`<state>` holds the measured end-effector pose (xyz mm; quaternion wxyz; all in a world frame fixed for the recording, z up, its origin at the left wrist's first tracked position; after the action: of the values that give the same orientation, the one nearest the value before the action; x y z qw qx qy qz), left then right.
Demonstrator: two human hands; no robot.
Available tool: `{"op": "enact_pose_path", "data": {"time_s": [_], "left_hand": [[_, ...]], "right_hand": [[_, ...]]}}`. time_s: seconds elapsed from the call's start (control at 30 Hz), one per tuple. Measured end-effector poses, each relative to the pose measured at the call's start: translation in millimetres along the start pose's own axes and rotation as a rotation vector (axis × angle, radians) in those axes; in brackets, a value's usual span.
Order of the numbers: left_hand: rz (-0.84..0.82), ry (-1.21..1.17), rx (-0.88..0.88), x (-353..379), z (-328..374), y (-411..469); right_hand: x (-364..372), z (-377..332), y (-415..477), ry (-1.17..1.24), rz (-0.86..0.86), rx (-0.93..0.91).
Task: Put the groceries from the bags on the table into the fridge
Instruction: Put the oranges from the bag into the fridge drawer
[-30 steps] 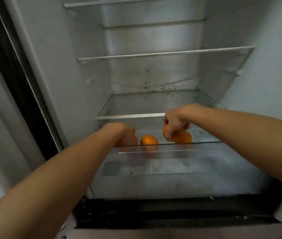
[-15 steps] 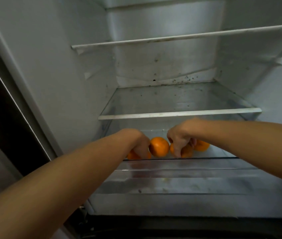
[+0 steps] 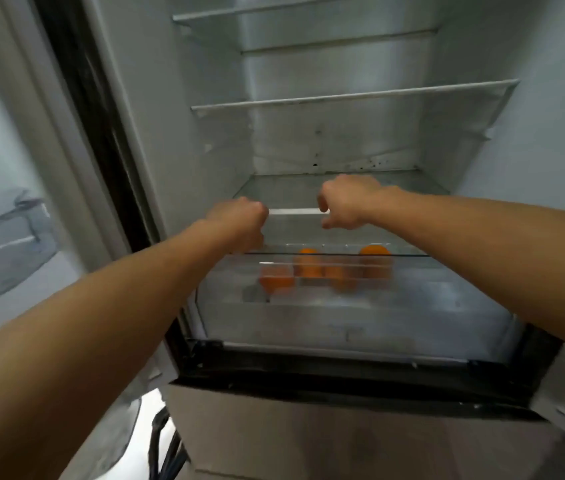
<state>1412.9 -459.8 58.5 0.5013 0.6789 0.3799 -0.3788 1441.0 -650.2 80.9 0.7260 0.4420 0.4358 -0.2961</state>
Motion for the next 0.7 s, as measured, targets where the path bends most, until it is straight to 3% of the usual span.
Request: {"op": "enact_pose_path", "data": {"time_s": [0.13, 0.23, 0.47, 0.7], "left_hand": [[0.183, 0.074, -0.055, -48, -4, -67], [0.233, 0.108, -0.088, -75, -6, -132], [0.073, 0.155, -0.173, -105, -16, -304], [-0.049, 0.151, -0.456, -118, -51, -508]], "right_hand": [[-38, -35, -34, 0.02, 0.252, -0.083], [-49, -75, -68, 0.074, 0.345, -0.181], [-48, -180, -152, 0.197, 0.324, -0.469], [-52, -324, -239, 0.257, 0.287, -0.769]]}}
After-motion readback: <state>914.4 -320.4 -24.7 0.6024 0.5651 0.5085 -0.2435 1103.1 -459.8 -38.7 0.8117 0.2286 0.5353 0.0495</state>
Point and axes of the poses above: each hand's wrist, its own y-axis towards the middle knuckle, its own x-axis out of the palm, z = x × y, the point moved 1 cm from there along y, towards the middle knuckle, and after that the axes turned 15 degrees about z, right-handed, at the moved point
